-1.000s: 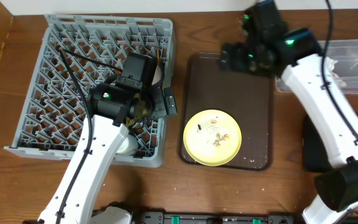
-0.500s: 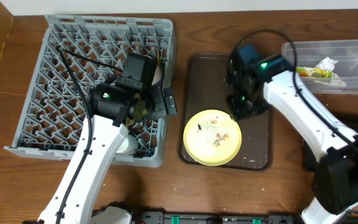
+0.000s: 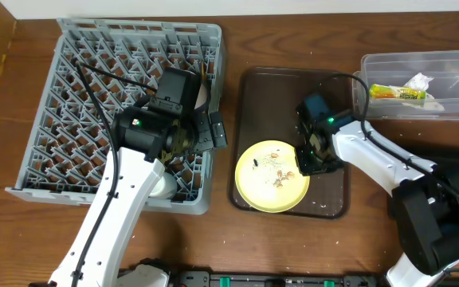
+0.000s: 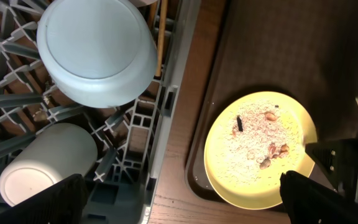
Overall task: Sort waste into correct bins and load items into the dishwasher
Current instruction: 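Lower the right gripper onto the yellow plate's rim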
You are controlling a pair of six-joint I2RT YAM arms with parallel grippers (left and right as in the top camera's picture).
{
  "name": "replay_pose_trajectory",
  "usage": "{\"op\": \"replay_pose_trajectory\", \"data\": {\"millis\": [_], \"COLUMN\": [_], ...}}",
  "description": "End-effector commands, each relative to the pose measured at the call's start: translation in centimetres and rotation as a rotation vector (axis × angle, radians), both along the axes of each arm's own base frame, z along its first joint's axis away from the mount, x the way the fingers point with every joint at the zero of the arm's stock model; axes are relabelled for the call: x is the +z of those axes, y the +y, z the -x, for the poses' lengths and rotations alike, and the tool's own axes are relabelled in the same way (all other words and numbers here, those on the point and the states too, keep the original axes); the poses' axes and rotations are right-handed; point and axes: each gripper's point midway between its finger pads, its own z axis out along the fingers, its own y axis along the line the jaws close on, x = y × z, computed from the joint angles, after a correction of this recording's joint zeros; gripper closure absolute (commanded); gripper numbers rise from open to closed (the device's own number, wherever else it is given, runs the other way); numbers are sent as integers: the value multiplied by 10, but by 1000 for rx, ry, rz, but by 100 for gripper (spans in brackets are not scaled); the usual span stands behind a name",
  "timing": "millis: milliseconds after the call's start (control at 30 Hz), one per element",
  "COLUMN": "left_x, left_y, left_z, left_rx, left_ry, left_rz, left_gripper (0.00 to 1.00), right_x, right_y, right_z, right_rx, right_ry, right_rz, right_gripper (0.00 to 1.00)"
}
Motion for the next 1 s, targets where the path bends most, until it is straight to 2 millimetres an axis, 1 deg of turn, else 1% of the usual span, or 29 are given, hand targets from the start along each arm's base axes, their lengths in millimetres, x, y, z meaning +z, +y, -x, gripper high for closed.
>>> {"op": "replay_pose_trajectory", "data": {"millis": [0,67,100,133,167,200,233,267,367,433,467,533,600,633,667,700,733,800,900,933,967], "left_x": [1,1,1,1,1,1,1,1,1,1,1,1,1,1,1,1,1,1,1,1,1], "left_y": [2,2,2,2,2,2,2,2,2,2,2,2,2,2,2,2,2,2,2,2,2], "left_z": [0,0,0,0,0,0,0,0,0,0,0,0,0,0,0,0,0,0,0,0,0], "left_rx": [5,5,5,5,5,5,5,5,5,5,5,5,5,5,5,5,5,5,5,5,5], "left_ry": [-4,-4,-4,-4,-4,-4,-4,-4,-4,-4,-4,-4,-4,-4,-4,-4,-4,-4,-4,-4,-4], "left_rz": [-10,-10,-10,-10,-10,-10,-10,-10,-10,-10,-10,-10,-10,-10,-10,-10,-10,-10,-10,-10,-10], "left_gripper": [0,0,0,0,0,0,0,0,0,0,0,0,0,0,0,0,0,0,0,0,0], "right_x": [-2,0,2,5,11,21,24,32,48,61,66,75,87,95,109,113,113,105,88,81,78], "right_y": [-17,-16,-19,-24,-34,-48,-52,-59,-68,-74,-74,-62,-26,3,43,58,64,77,86,90,91], "right_z": [-2,-5,-10,-14,-20,-32,-36,-45,-61,-69,-71,-71,-66,-60,-45,-37,-33,-21,-6,0,2], "right_rx": [-86,-89,-98,-111,-134,-169,-179,-192,-187,-212,-217,-202,-72,40,210,270,291,333,248,224,215], "right_ry": [-37,-45,-55,-60,-71,-91,-98,-113,-138,-151,-150,-126,-91,-72,-54,-49,-47,-50,-74,-109,-133], "right_rz": [97,96,103,115,140,171,177,183,175,171,161,95,-77,-216,-404,-451,-450,-367,-153,-67,-25], "right_gripper": [77,75,70,69,68,68,68,68,65,65,66,68,68,67,64,62,62,62,65,65,65]}}
